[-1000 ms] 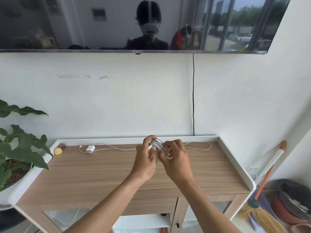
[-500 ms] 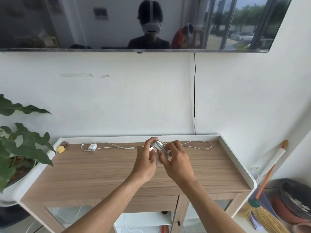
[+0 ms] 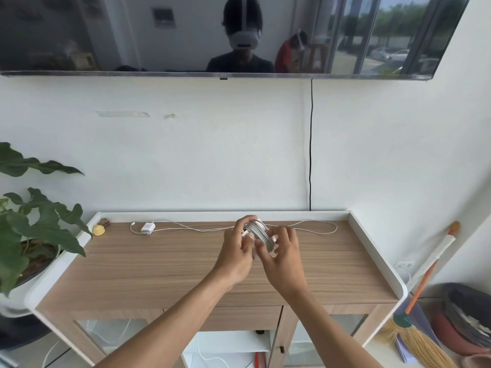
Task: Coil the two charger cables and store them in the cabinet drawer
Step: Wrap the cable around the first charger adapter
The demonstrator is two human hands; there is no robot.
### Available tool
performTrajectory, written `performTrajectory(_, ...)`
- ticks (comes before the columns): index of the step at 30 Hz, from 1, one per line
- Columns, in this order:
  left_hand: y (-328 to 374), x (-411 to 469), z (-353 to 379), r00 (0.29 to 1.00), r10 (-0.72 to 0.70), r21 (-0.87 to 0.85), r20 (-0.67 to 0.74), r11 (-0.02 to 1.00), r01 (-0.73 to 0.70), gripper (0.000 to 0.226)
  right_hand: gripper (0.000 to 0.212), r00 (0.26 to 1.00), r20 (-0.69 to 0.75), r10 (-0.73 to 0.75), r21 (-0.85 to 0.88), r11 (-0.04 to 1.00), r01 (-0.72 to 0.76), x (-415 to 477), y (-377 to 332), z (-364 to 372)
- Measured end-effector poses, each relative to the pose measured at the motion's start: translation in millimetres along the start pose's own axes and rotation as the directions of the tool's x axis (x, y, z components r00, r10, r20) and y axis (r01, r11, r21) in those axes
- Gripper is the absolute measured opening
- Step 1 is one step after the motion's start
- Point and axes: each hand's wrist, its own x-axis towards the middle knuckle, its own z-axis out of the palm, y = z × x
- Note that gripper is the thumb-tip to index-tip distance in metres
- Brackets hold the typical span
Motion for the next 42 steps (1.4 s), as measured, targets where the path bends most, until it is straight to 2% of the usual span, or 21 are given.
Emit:
performTrajectory(7, -10, 1, -1, 1.000, 0.025, 0.069, -0.003, 0.997, -0.025, 0.039, 0.028, 0.998, 0.045, -0.041, -0.013, 0.999, 0.042, 5, 8, 2)
performTrajectory(10, -11, -2, -9, 1.000, 0.011, 0.073, -0.021, 0.997, -0.009, 0.039, 0.026, 0.996, 0.088, -0.018, 0.073, 0.997, 0.012, 7, 9, 6)
performTrajectory(12, -7, -1, -18, 0.999, 0.002, 0.016, -0.054, 1.000, -0.001, 0.042, 0.025, 0.993, 0.118, 0.029, 0.180, 0.982, -0.050, 10, 7, 12)
performTrajectory(14, -4, 2, -27, 0.994, -0.038, -0.096, -0.098, 0.995, 0.029, 0.048, 0.035, 0.986, 0.154, 0.062, 0.246, 0.964, -0.099, 14, 4, 18)
performTrajectory(17, -8, 6, -41, 0.987, -0.085, -0.179, -0.135, 0.982, 0.060, 0.048, 0.044, 0.965, 0.252, 0.074, 0.259, 0.955, -0.141, 21, 3, 34)
performTrajectory(22, -25, 15, -65, 0.969, -0.181, -0.329, -0.169, 0.937, 0.118, 0.041, 0.041, 0.958, 0.284, 0.030, 0.240, 0.965, -0.102, 34, 5, 68)
performTrajectory(28, -57, 31, -103, 0.869, -0.452, -0.568, -0.202, 0.777, 0.272, 0.022, 0.046, 0.909, 0.418, 0.007, 0.208, 0.973, -0.103, 55, 11, 119)
performTrajectory(33, -88, 41, -138, 0.777, -0.579, -0.624, -0.246, 0.708, 0.330, 0.028, 0.063, 0.839, 0.543, -0.019, 0.082, 0.996, -0.031, 60, 13, 176)
performTrajectory(36, -113, 42, -160, 0.742, -0.610, -0.567, -0.276, 0.727, 0.387, 0.029, 0.063, 0.805, 0.592, -0.036, -0.003, 0.999, 0.047, 65, 13, 209)
performTrajectory(38, -131, 39, -176, 0.756, -0.600, -0.456, -0.262, 0.767, 0.451, 0.038, 0.067, 0.756, 0.654, -0.037, -0.063, 0.993, 0.102, 67, 13, 226)
performTrajectory(40, -150, 34, -196, 0.808, -0.554, -0.249, -0.201, 0.826, 0.505, 0.062, 0.069, 0.699, 0.713, -0.042, -0.093, 0.984, 0.153, 68, 16, 245)
performTrajectory(42, -169, 31, -217, 0.860, -0.497, 0.009, -0.112, 0.865, 0.501, 0.088, 0.069, 0.637, 0.769, -0.051, -0.097, 0.976, 0.196, 67, 21, 264)
